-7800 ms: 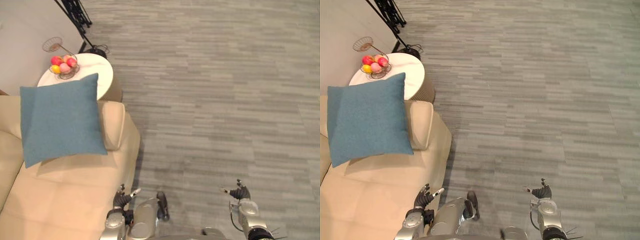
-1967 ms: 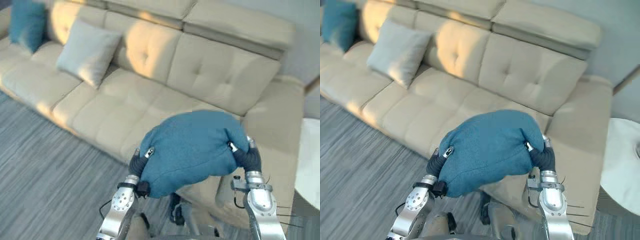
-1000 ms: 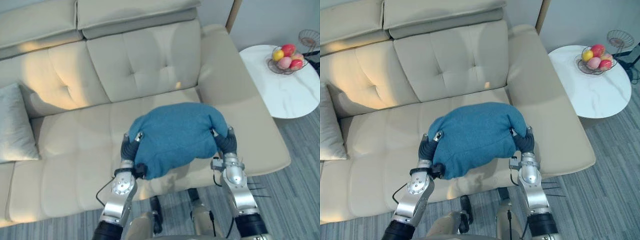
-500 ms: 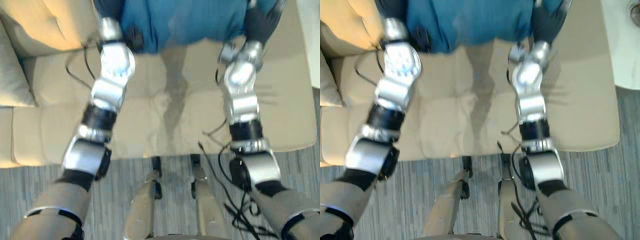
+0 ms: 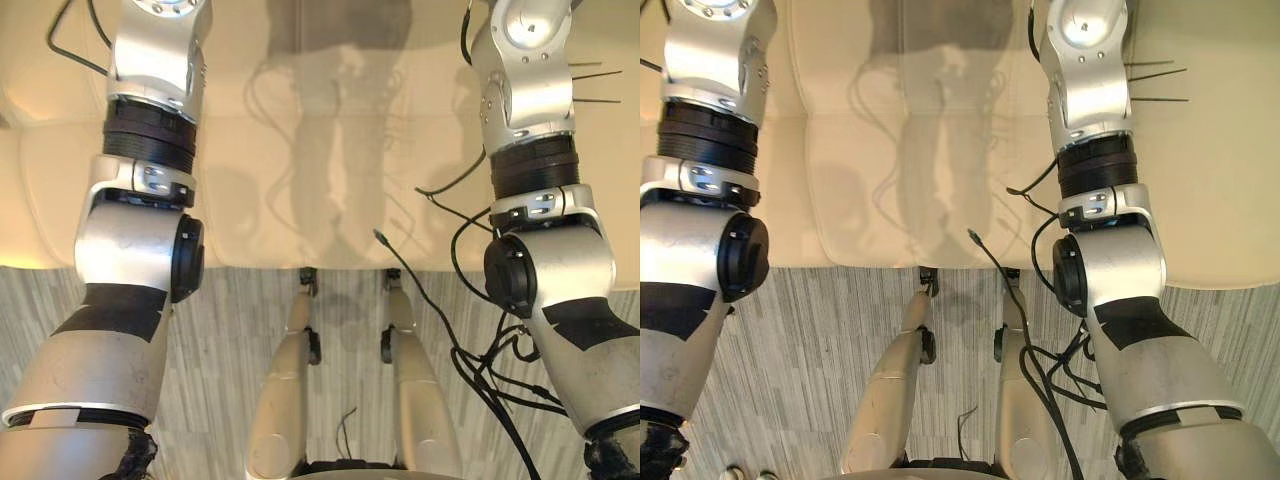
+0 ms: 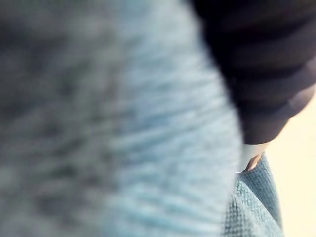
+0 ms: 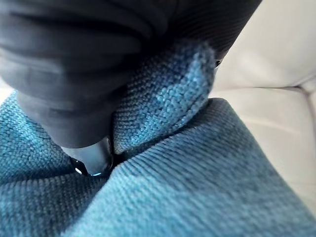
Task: Pick up cushions and gather them together orderly.
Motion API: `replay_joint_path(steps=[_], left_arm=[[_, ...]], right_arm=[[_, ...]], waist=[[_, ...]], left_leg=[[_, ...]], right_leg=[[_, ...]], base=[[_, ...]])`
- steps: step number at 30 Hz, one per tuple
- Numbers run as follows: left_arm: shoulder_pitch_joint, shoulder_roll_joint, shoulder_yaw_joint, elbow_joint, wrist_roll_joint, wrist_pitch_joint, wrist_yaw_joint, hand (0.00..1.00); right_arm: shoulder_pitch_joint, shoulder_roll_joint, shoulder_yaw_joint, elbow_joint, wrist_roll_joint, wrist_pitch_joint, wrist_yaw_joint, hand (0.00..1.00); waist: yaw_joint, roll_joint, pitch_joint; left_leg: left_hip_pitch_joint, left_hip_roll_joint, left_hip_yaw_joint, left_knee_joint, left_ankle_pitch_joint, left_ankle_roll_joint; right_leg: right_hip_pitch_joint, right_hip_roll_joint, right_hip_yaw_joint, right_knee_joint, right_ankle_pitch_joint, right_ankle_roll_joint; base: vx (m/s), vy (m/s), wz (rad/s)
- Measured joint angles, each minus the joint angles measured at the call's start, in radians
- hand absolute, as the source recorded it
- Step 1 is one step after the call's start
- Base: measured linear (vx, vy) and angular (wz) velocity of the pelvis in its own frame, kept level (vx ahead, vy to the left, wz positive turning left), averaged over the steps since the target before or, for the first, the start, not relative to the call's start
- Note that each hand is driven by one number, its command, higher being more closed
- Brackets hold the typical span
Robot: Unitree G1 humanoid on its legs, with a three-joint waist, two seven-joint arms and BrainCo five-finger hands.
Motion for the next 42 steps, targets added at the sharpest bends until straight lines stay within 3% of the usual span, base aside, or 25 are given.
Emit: replay_joint_path(steps=[7, 16, 23, 26, 28, 31, 32, 35, 42], left_arm=[[0.336, -0.131, 0.083, 0.022, -0.089, 0.003, -0.07, 0.0], [0.55, -0.115, 0.112, -0.005, -0.09, 0.003, -0.17, 0.0], [0.853, -0.071, 0.06, -0.301, -0.114, -0.027, -0.214, 0.0], [1.09, -0.115, 0.018, -0.434, -0.157, -0.053, -0.286, 0.0], [1.3, -0.165, -0.003, -0.476, -0.193, -0.055, -0.361, 0.0], [1.486, -0.194, -0.009, -0.472, -0.197, -0.041, -0.443, 0.0], [1.557, -0.203, -0.008, -0.426, -0.177, -0.038, -0.476, 0.0], [1.6, -0.206, 0.012, -0.248, -0.104, -0.005, -0.52, 0.0], [1.639, -0.206, 0.102, -0.041, 0.034, 0.021, -0.545, 0.0]], right_arm=[[0.314, 0.078, -0.002, 0.001, 0.055, 0.049, 0.085, 0.0], [0.508, 0.053, 0.0, -0.126, 0.064, 0.03, 0.186, 0.0], [0.808, 0.019, -0.001, -0.375, 0.055, 0.015, 0.217, 0.0], [1.034, 0.035, 0.001, -0.486, 0.027, 0.008, 0.257, 0.0], [1.24, 0.057, -0.001, -0.514, 0.016, 0.006, 0.318, 0.0], [1.458, 0.089, -0.025, -0.499, 0.016, 0.006, 0.389, 0.0], [1.537, 0.102, -0.045, -0.453, 0.012, 0.004, 0.421, 0.0], [1.602, 0.113, -0.09, -0.249, -0.035, 0.008, 0.452, 0.0], [1.613, 0.104, -0.149, -0.005, -0.115, 0.021, 0.494, 0.0]], waist=[[0.0, 0.0, 0.0], [-0.002, -0.005, 0.0], [0.003, -0.019, -0.006], [0.006, -0.033, -0.018], [0.006, -0.056, -0.084], [0.004, -0.071, -0.129], [0.005, -0.072, -0.183], [0.0, -0.068, -0.256], [-0.003, -0.054, -0.312]], left_leg=[[-0.006, 0.021, 0.01, 0.002, -0.002, -0.006], [0.019, 0.046, 0.042, 0.04, -0.012, -0.018], [0.111, 0.061, 0.046, 0.044, -0.019, -0.026], [0.187, 0.064, 0.047, 0.093, -0.073, -0.03], [0.226, 0.071, 0.05, 0.14, -0.124, -0.029], [0.328, 0.077, 0.053, 0.159, -0.178, -0.03], [0.36, 0.075, 0.052, 0.17, -0.194, -0.028], [0.442, 0.073, 0.055, 0.171, -0.22, -0.024], [0.58, 0.058, 0.09, 0.161, -0.256, -0.022]], right_leg=[[-0.008, 0.019, 0.011, 0.0, 0.0, 0.0], [0.017, 0.041, 0.035, 0.013, -0.01, 0.003], [0.109, 0.053, 0.03, 0.013, -0.023, -0.011], [0.205, 0.053, 0.029, 0.019, -0.052, -0.016], [0.247, 0.057, 0.029, 0.05, -0.094, -0.016], [0.342, 0.063, 0.026, 0.083, -0.153, -0.024], [0.369, 0.063, 0.021, 0.107, -0.182, -0.023], [0.428, 0.058, 0.018, 0.153, -0.232, -0.019], [0.534, 0.046, 0.037, 0.171, -0.267, -0.011]], base=[[-0.01, 0.066, -0.05], [-0.07, 0.009, -0.08], [-0.05, -0.018, -0.02], [0.01, 0.0, -0.02], [0.06, -0.007, -0.07], [0.08, -0.015, -0.02], [0.11, -0.009, 0.01], [0.14, 0.024, 0.01], [0.03, 0.036, -0.12]])
